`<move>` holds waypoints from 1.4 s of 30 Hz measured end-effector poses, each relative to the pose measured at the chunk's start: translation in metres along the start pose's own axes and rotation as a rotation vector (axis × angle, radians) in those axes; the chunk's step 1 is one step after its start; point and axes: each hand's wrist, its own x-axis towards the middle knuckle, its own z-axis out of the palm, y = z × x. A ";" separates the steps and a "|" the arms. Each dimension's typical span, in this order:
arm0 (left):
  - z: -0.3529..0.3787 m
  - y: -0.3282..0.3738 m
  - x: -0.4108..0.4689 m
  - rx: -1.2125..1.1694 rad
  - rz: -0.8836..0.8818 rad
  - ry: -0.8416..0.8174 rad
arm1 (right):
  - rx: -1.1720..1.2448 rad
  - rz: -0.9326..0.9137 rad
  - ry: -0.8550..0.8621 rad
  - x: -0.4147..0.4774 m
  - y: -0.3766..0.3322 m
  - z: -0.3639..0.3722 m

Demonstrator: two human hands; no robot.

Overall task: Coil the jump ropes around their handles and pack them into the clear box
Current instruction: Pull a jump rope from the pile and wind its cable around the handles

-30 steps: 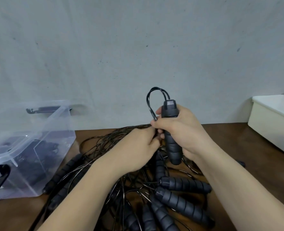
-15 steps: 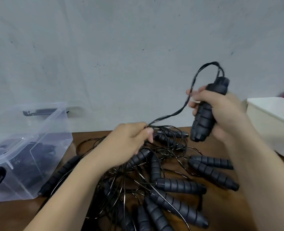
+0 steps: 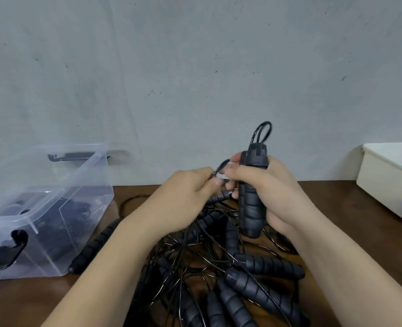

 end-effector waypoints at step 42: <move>-0.028 -0.024 0.003 0.038 -0.061 0.070 | 0.225 -0.208 0.262 0.002 -0.045 -0.049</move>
